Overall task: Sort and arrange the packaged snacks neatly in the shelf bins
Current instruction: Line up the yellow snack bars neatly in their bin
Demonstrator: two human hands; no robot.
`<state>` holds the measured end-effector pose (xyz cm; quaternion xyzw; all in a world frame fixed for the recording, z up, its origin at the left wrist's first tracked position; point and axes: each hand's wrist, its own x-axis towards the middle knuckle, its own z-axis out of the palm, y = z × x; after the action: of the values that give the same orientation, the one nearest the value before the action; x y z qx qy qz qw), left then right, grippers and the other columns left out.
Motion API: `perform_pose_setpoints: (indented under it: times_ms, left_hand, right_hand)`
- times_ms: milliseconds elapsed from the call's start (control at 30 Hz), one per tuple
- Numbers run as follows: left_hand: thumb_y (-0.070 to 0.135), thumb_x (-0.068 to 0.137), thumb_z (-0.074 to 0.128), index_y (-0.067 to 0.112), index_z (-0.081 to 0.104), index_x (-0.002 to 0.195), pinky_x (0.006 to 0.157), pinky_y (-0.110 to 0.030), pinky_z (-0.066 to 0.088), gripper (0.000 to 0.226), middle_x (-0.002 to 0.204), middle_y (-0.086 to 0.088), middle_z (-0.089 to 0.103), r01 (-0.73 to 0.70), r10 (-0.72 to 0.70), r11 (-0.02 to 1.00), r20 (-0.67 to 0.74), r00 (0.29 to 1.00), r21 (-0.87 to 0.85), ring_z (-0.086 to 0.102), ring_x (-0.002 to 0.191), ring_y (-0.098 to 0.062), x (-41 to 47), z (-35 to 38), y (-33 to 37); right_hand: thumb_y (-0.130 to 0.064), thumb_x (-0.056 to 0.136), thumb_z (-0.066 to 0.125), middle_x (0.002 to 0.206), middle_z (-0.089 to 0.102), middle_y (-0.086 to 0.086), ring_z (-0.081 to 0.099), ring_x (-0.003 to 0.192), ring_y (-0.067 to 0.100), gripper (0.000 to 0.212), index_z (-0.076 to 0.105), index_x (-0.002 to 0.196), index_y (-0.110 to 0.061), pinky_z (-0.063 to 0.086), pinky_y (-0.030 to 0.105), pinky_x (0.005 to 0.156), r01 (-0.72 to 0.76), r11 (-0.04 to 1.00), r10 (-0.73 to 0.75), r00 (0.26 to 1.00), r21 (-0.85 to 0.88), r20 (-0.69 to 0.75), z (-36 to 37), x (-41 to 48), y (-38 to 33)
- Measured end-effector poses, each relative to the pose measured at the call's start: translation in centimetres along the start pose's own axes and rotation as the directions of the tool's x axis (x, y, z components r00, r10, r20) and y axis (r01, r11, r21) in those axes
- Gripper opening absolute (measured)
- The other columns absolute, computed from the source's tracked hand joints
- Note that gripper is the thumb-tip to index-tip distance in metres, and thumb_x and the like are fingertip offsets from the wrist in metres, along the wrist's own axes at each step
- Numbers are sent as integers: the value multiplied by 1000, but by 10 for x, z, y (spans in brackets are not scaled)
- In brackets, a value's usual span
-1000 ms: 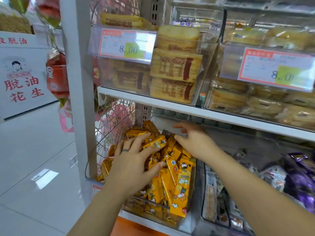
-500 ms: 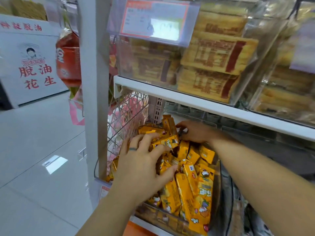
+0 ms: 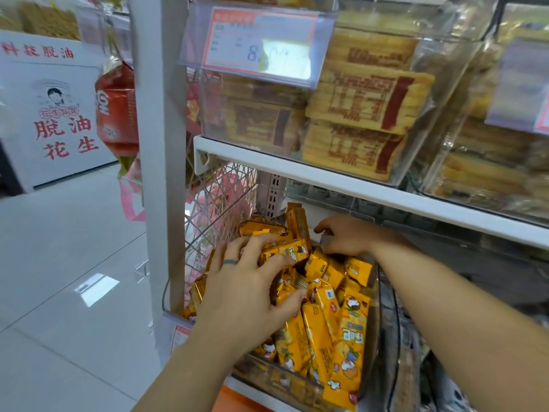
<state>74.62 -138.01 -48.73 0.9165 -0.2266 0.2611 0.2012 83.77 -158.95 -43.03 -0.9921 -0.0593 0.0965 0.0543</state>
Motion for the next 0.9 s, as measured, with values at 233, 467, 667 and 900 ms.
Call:
perform_pose_setpoints:
  times_ms: [233,467,667,900]
  left_hand:
    - [67,77,44,36,66,103,96,-51,40,46,126,5,54,-9,10,1000,-14,1000,8,49,117,-28,1,1,2]
    - [72,78,40,35,65,106,90,-56,46,53,133,1,50,-7,7,999,3,1000,-36,49,118,-33,0,-2,5]
    - [89,72,26,47,36,137,105,-60,27,78,152,3,22,-90,103,993,197,975,-77,36,133,-31,-3,-11,8]
    - [99,50,10,67,-30,121,117,-54,6,88,151,20,-22,65,-33,996,401,916,-66,-5,144,-21,-12,-22,1]
  right_hand:
    - [-8,89,55,123,57,2,52,114,18,30,63,117,-18,36,20,86,101,985,-30,902,143,-431,11,-56,-4]
    - [-1,81,63,101,60,9,55,97,22,17,70,92,-13,29,12,74,33,937,256,615,349,-745,42,-134,30]
    - [-15,85,64,99,57,-7,49,104,19,20,64,97,-31,34,24,83,18,928,262,680,372,-685,42,-154,32]
    - [-31,92,57,142,38,-14,31,131,4,46,44,135,-39,27,27,111,373,922,-326,894,107,-308,10,-134,-37]
